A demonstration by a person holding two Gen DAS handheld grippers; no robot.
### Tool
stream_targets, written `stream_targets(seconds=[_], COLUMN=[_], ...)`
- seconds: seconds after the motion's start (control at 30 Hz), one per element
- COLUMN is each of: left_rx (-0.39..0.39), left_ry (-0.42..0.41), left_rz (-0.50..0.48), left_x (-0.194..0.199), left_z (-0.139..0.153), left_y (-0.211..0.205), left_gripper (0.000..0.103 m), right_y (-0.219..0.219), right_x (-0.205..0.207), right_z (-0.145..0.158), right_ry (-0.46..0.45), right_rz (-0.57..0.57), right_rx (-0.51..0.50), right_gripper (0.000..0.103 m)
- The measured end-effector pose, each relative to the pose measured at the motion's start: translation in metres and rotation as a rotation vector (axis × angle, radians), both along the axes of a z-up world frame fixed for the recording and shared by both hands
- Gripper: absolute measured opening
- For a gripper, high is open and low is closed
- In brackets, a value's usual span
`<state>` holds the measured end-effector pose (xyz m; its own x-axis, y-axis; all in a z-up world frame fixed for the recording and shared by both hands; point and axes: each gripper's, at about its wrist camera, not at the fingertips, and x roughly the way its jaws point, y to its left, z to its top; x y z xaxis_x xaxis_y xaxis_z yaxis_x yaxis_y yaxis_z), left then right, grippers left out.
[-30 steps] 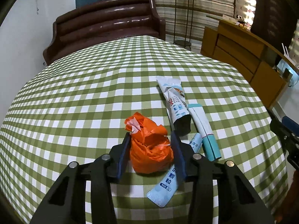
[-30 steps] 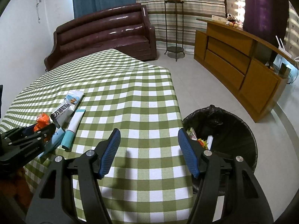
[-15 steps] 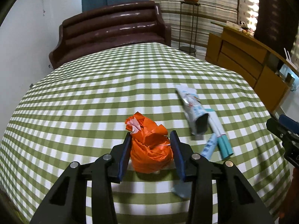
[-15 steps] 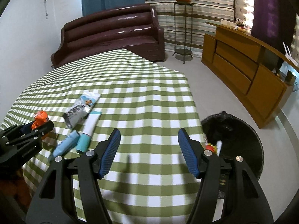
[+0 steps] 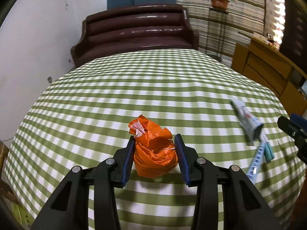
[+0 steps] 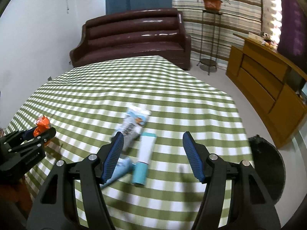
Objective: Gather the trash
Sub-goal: 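Grasp the white-and-blue printed tube with the right gripper while the left holds the bag, then carry the orange bag and printed tube in both grippers over the bin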
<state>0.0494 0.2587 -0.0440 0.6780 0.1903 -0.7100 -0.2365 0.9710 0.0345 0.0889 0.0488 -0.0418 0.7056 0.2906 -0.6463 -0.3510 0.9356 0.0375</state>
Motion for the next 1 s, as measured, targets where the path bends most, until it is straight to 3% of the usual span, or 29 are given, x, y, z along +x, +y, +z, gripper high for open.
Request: stream_targets(seconds=[0.43, 0.6, 0.83, 1.0], left_rx=[-0.01, -0.022, -0.031, -0.032], left_ry=[0.0, 0.004, 0.007, 0.008], left_rz=[0.082, 0.089, 0.088, 0.087], left_x=[-0.003, -0.002, 0.001, 0.002], left_z=[-0.006, -0.009, -0.011, -0.011], left_y=[0.049, 0.053, 0.056, 0.057], left_gripper=[0.041, 0.041, 0.041, 0.041], right_y=[0.054, 0.061, 0.065, 0.062], right_x=[0.019, 0.028, 0.03, 0.027], right_z=[-0.019, -0.028, -0.037, -0.035], right_ry=[0.054, 0.085, 0.117, 0.105], right_rz=[0.029, 0.026, 0.04, 0.042], right_rx=[-0.078, -0.111, -0.126, -0.116], right_gripper=[0.061, 0.051, 0.022, 0.019])
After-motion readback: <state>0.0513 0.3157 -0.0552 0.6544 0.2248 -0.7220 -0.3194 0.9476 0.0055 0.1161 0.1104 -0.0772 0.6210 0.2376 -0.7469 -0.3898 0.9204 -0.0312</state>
